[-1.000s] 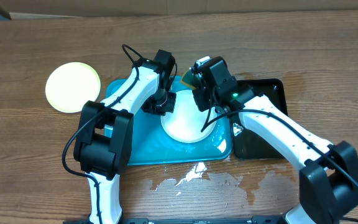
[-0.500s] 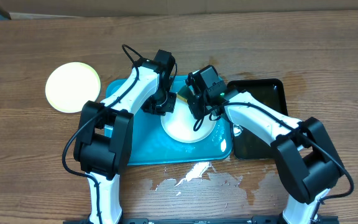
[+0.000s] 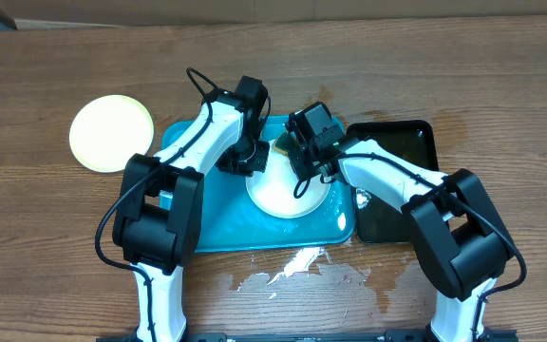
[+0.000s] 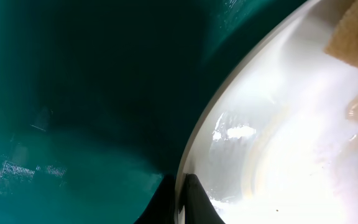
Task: Clean dirty plates on tray and stack at the side
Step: 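Scrub the white plate with the sponge while the left gripper holds its rim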
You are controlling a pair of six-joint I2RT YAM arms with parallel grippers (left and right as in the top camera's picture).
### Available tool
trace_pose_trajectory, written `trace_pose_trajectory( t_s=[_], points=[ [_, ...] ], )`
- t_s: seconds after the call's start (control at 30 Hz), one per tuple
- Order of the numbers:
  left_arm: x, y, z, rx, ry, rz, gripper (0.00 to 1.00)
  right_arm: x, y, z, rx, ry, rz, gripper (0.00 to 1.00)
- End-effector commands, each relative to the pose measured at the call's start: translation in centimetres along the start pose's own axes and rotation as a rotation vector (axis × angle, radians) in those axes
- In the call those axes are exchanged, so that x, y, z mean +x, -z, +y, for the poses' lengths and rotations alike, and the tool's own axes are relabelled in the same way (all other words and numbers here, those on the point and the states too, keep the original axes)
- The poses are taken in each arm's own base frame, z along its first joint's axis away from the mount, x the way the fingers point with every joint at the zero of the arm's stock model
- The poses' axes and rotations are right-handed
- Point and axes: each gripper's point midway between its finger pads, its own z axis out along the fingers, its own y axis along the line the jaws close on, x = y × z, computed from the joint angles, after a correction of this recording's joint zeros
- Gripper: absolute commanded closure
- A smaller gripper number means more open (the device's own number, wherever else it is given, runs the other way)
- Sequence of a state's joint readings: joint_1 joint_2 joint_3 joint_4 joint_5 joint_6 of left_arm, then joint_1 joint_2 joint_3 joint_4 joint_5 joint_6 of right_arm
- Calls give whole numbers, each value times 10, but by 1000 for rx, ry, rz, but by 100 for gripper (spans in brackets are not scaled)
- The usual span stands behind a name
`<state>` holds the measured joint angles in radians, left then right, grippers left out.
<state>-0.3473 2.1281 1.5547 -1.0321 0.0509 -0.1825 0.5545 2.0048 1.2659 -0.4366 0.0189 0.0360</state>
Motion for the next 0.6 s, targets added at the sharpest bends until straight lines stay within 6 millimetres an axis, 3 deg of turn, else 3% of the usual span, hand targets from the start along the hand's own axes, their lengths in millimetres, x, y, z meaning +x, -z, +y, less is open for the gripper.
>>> trace_pose_trajectory(
  t_s=[0.0,0.43,0.57],
  points=[
    [8,-10,9,-62,-31,32,96,7,-12,-29,148,5,17,96],
    [7,-10,10,-68,-32,31,96,-16,-4,-60,337,-19,-85,96],
    [8,-10,10,-69,-32,33,96,-25,11,-72,410,-66,-128,96]
  ],
)
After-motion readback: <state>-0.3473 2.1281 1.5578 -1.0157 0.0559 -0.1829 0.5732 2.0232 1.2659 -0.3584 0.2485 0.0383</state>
